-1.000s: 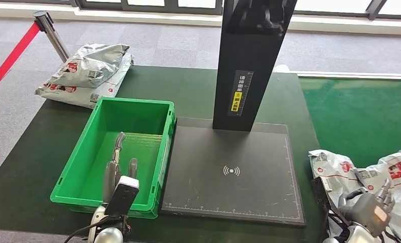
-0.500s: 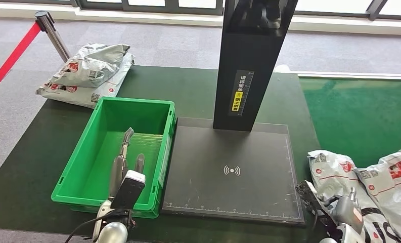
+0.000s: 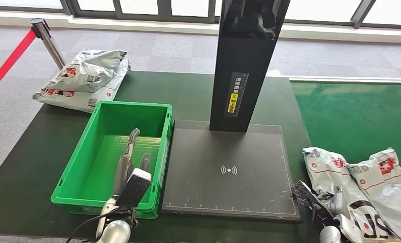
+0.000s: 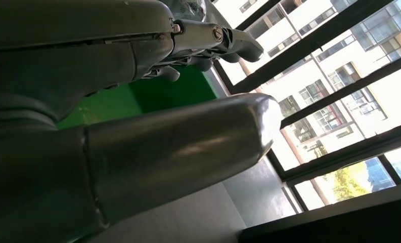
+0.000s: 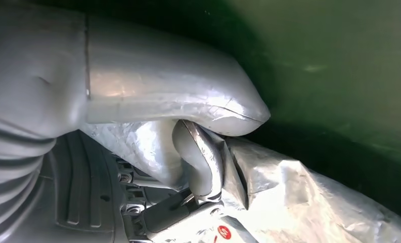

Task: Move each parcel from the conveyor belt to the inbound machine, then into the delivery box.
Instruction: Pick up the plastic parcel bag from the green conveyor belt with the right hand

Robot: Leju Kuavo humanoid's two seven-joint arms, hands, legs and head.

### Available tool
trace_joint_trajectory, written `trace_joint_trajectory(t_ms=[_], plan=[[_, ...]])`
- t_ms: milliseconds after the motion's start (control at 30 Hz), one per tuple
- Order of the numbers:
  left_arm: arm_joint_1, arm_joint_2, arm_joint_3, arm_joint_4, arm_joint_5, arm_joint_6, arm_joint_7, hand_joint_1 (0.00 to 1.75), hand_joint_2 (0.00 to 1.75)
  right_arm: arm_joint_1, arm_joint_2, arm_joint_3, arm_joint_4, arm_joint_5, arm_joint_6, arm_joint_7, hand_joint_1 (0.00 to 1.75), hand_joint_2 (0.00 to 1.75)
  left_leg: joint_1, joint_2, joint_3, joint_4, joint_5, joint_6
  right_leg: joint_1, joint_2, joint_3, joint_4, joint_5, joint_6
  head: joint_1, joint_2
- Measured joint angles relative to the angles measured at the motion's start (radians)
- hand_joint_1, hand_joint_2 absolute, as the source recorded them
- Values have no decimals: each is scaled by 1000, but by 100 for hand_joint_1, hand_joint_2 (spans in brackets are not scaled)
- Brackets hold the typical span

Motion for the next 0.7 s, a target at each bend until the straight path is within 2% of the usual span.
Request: trace_joint_trajectory(t_ms=[67,167,233,333,400,533,700], plan=[[4,-2,0,-12,-8,-1,2,0,0,-4,-4,0,8,-2,-33,-11,175,175,-1,0,1,0,0,2,-1,0,2,0,3,1,0,0],[25,-6,0,-41,-31,-4,9,0,0,-4,-5,4,1,-28,-158,-27,175,175,-4,-2,-1,1,1,4,-4,-3,2,0,10,7,0,0],[47,-7,2,-63,-45,-5,11,0,0,9,1,9,-32,-72,-245,-36,175,175,-6,-5,-2,1,1,5,-6,-7,0,2,12,10,0,0],[76,-7,6,-81,-55,-7,10,0,0,44,18,17,-116,-188,-324,-74,175,175,-9,-10,-5,1,3,5,-9,-10,-9,6,12,9,0,0],[87,-7,8,-84,-56,-7,9,0,0,70,32,22,-179,-259,-344,-106,175,175,-11,-11,-10,1,5,4,-10,-12,-17,8,12,9,0,0],[95,-6,9,-85,-56,-7,6,0,0,106,55,36,-263,-314,-356,-139,175,175,-12,-13,-17,1,6,3,-11,-13,-26,12,10,7,0,0],[95,-4,9,-85,-47,-7,-1,0,0,139,80,53,-371,-476,-369,-215,175,175,-13,-19,-23,1,9,-1,-11,-18,-33,15,9,6,0,0]])
